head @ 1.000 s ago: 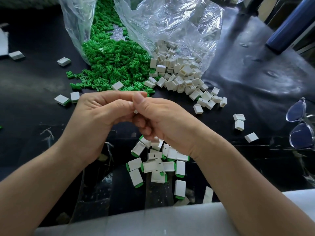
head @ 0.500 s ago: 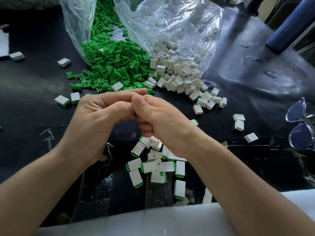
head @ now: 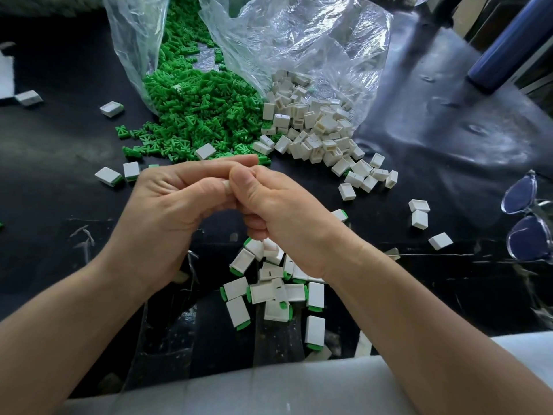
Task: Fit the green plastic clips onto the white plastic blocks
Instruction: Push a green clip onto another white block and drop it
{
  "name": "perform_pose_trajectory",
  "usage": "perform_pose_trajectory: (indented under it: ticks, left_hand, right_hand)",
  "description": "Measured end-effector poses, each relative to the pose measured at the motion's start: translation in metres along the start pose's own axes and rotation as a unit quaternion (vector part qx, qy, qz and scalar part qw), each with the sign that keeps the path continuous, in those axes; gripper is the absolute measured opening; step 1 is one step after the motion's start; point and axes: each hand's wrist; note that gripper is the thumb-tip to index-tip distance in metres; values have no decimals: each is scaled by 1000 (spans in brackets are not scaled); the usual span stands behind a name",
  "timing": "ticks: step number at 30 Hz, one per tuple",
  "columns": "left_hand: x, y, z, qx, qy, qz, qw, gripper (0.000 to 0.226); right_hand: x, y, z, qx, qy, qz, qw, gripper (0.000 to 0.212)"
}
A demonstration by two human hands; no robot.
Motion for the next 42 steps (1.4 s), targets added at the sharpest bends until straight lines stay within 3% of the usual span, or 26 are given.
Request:
perform_pose_trajectory:
  ticks: [13,21,29,33,37,42]
  left_hand:
    - [-1,1,3,10,-2,3,1000,23]
    - [-1,1,3,16,-3,1,1000,22]
    - [-2,0,2,15,4,-3,1000,21]
    - [-3,0,1,18,17,-7,1000,20]
    - [-4,-1,-1,25,29,-19,999,21]
    - [-5,-6,-7,48,61,-73,994,16]
  right_hand:
    - [1,1,-1,13,7,-4,1000,39]
    - [1,1,-1,6,8,-2,1000,30]
    - [-1,1,-3,1,12,-10,1000,38]
    - [0,2,-2,-47,14,31,998,32]
    - [0,5,-1,-107,-5,74,991,46]
    - [-6,27,-3,-17,-24,-26,999,56]
Point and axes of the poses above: each hand's wrist, its own x-axis away from the middle knuckle, its own y-axis out of the back of the hand, z = x × y, and after that the axes turned 10 degrees about -y, right-handed
